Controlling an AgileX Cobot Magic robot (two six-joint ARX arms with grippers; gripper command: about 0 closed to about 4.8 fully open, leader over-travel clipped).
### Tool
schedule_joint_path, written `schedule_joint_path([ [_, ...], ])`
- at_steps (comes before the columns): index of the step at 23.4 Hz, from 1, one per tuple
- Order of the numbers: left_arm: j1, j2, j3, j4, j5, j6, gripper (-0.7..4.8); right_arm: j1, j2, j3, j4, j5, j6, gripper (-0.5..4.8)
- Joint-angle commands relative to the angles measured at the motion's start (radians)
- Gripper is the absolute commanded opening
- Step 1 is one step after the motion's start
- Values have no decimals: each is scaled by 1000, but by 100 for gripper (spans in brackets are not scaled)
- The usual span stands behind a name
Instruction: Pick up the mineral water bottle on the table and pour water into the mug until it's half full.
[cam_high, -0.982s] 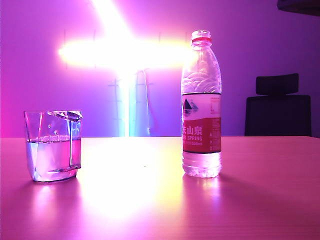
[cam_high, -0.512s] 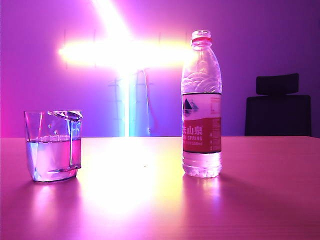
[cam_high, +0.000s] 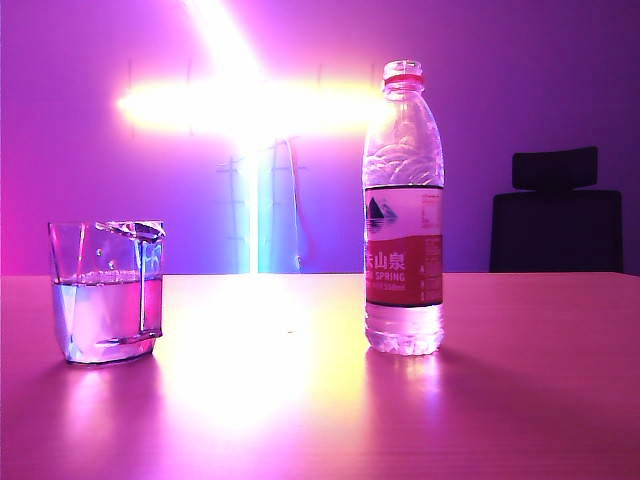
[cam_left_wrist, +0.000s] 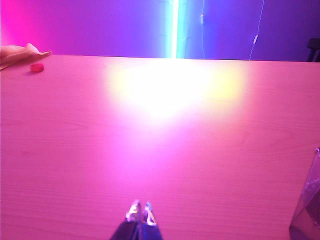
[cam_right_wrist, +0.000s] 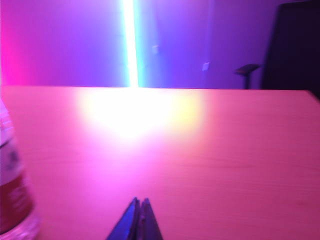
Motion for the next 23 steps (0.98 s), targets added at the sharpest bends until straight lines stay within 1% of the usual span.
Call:
schedule_joint_path([
  [1,-1,1,4,4,3,-3,-2,-66,-2,-5,22,-5,-7,-8],
  [6,-1,1,4,4,3,-3,-2,-164,-2,-5,21,-5,-9,-8],
  [8,-1,1,4,4,3,-3,-2,-182,-2,-5,21,-4,-9,-8],
  [13,-1,1,4,4,3,-3,-2,-179,-2,-5,21,-5,-8,-8],
  [18,-1,1,4,4,3,-3,-2,-148,-2,-5,21,-5,-8,-8],
  [23,-1,1,4,4,3,-3,-2,-151,-2,-5,20,-4,-8,-8],
])
